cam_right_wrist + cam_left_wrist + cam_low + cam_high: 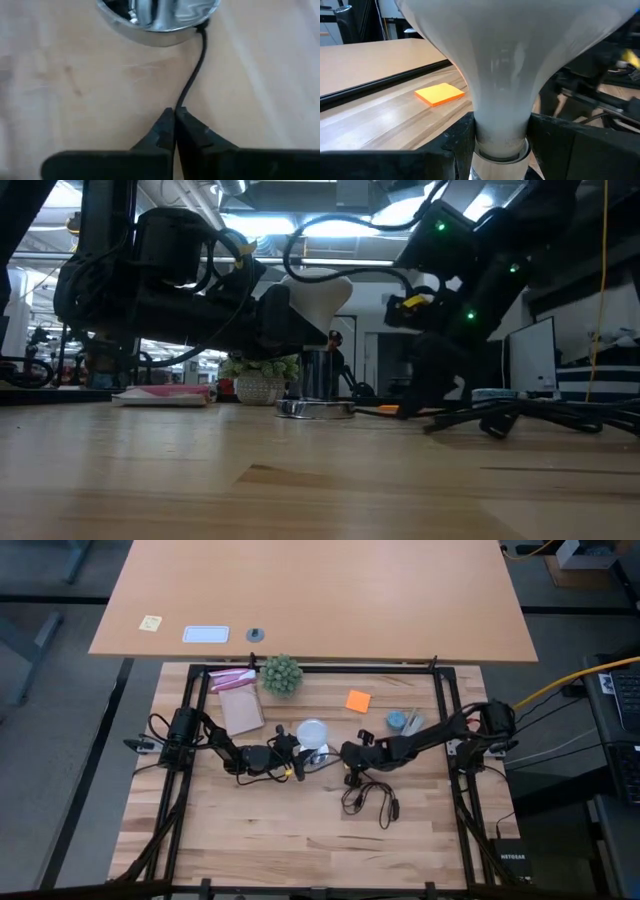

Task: Screw lightbulb
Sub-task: Remove the white lightbulb from the silver lamp

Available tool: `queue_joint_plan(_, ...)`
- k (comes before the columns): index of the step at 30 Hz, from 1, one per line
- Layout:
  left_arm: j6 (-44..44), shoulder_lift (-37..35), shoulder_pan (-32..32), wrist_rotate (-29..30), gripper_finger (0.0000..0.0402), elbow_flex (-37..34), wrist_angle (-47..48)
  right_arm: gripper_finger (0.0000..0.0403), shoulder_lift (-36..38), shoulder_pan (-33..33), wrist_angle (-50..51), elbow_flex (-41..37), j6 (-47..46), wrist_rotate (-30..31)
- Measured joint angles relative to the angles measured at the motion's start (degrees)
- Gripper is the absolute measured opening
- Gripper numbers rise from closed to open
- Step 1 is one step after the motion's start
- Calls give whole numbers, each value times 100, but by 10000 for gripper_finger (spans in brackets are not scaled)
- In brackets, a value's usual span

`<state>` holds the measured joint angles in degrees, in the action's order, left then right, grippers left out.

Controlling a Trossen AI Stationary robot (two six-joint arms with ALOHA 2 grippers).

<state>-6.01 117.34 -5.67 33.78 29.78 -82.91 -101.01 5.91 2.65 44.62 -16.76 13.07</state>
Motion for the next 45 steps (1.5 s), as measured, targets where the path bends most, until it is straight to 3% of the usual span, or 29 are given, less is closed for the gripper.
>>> queue_joint_plan(6, -1, 0, 0, 2, 153, -2, 0, 31, -5, 343, 3, -5, -593, -58)
queue_joint_plan(11, -4, 0, 0, -9, 153, -2, 2, 14, -9, 655, -211, -19, -751, -64)
queue_joint_plan(21, -19, 0, -11, -33, 153, 2, -20, 17, -50, 1030, -1788, -37, -415, -364)
queue_joint_plan(39, -7, 4, 5, 58, 153, -7, 36, 19, -19, 997, -1949, -24, 210, 973)
queue_joint_plan(45, -8, 4, 7, 53, 153, -7, 28, 19, 35, 990, -1896, -13, 221, 1053)
